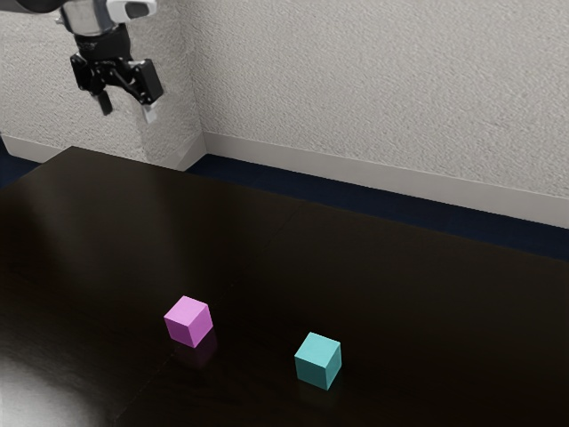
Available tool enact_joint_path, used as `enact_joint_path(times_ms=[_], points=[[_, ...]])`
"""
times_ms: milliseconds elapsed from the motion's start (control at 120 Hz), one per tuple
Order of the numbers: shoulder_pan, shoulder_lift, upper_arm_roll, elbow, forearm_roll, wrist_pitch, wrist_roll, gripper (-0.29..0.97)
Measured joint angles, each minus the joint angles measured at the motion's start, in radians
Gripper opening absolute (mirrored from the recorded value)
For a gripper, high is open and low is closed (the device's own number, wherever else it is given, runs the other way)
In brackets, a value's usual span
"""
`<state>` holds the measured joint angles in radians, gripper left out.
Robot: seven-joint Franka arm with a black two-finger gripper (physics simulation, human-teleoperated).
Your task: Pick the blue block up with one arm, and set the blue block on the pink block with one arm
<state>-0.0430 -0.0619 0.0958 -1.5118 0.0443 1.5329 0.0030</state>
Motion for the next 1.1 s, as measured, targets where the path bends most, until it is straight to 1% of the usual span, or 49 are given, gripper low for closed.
enact_joint_path(times_ms=[83,192,217,275,358,417,525,667,833,875,992,1100], points=[[0.009,0.000,0.001,0.000,0.003,-0.004,0.001,0.68],[-0.001,0.000,0.001,0.007,0.004,-0.011,0.001,0.68],[-0.004,0.002,0.001,0.042,0.002,-0.021,0.001,0.68],[-0.008,0.008,-0.001,0.192,-0.003,-0.067,0.002,0.68],[0.004,0.015,-0.028,0.261,-0.008,-0.117,0.001,0.68],[0.002,0.040,-0.047,0.274,-0.011,-0.141,0.001,0.68],[-0.033,0.098,-0.058,0.279,-0.013,-0.167,0.000,0.68],[-0.071,0.135,-0.066,0.278,-0.015,-0.176,-0.001,0.68],[-0.051,0.179,-0.066,0.272,-0.022,-0.156,-0.001,0.68],[-0.049,0.175,-0.070,0.251,-0.021,-0.140,-0.001,0.68],[-0.058,0.162,-0.093,0.032,-0.021,-0.019,-0.001,0.68],[-0.057,0.147,-0.132,-0.126,-0.023,0.107,0.000,0.68]])
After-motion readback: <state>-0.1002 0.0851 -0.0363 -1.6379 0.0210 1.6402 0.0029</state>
